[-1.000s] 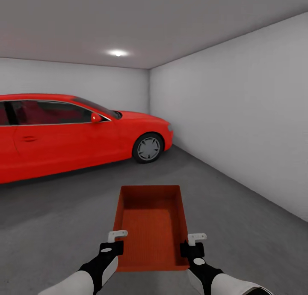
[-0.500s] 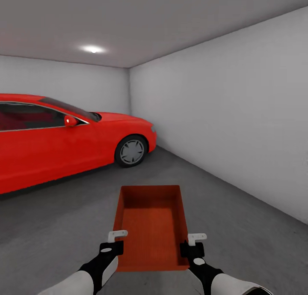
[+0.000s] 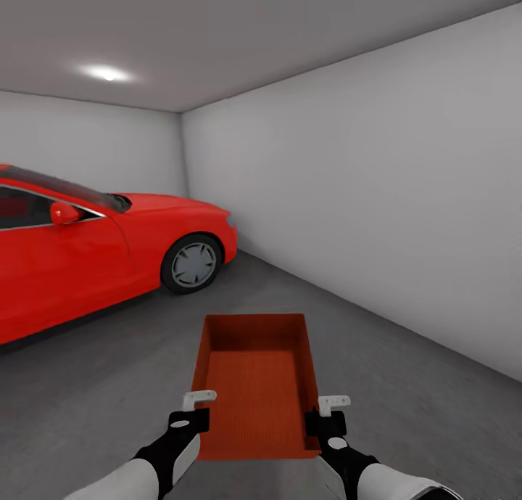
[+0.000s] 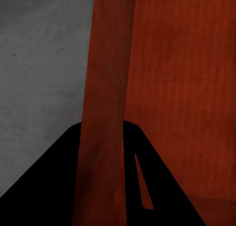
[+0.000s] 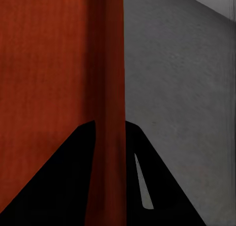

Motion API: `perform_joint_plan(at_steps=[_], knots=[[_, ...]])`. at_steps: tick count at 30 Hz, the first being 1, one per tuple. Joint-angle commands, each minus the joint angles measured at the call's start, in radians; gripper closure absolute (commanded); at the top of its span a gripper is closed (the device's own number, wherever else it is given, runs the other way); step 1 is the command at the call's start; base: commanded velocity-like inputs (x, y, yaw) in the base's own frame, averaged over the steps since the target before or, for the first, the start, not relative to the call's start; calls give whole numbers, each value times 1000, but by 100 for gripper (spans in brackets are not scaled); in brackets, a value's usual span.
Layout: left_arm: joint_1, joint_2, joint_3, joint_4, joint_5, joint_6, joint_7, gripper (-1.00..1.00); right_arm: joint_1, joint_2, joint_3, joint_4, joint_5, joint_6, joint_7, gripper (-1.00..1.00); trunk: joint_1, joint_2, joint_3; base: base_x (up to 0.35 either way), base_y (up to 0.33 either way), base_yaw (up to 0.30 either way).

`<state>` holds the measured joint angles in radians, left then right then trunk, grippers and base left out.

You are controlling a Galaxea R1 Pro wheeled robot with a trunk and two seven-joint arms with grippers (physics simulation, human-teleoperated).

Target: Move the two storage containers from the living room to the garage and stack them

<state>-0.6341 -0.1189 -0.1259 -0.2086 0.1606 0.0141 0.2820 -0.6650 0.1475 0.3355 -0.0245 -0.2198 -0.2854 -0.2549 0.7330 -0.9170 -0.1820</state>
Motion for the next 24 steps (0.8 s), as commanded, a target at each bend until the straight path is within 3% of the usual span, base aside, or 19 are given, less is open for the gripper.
perform_joint_plan(at_steps=[1, 11, 24], knots=[[-1, 68, 32, -3, 63, 2, 5, 100, -1, -5, -59, -2, 0, -3, 2, 100, 1, -1, -1, 322, 152, -286], [-1, 68, 32, -3, 63, 2, 5, 100, -1, -5, -59, -2, 0, -3, 2, 100, 1, -1, -1, 322, 153, -266], [-1, 68, 32, -3, 63, 1, 5, 100, -1, -5, -59, -2, 0, -3, 2, 100, 1, -1, -1, 322, 158, -26]])
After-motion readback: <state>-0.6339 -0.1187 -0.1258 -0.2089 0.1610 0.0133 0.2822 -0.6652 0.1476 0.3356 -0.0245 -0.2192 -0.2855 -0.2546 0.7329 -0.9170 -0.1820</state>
